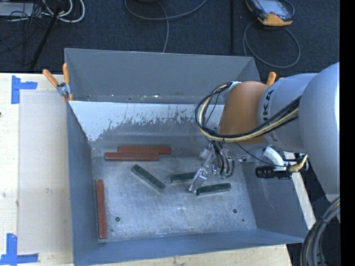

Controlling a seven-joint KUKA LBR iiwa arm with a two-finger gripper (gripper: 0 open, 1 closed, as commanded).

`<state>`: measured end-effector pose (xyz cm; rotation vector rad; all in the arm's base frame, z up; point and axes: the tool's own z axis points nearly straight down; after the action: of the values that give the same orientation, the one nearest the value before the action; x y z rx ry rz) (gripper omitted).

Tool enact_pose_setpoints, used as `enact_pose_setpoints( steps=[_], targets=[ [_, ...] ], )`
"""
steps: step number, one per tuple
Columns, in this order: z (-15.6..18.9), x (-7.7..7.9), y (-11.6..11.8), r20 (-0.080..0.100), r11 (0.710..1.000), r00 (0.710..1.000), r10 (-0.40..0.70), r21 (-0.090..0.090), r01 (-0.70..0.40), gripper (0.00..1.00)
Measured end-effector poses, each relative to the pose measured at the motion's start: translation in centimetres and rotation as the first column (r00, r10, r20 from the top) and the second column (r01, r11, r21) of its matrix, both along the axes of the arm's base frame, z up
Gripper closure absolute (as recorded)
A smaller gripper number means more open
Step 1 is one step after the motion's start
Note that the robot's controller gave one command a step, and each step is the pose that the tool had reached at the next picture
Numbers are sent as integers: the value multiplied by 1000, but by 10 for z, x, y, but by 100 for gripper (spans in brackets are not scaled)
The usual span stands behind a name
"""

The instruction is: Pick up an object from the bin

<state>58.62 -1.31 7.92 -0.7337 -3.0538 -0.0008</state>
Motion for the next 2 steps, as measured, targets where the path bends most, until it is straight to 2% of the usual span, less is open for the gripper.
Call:
enact_pose_setpoints(
  steps=[1, 2],
  targets=[
    [-1, 7, 2, 24, 956, 956, 292, -10, -292, 100],
    [-1, 7, 2, 24, 956, 956, 292, -10, -292, 100]
  ],
)
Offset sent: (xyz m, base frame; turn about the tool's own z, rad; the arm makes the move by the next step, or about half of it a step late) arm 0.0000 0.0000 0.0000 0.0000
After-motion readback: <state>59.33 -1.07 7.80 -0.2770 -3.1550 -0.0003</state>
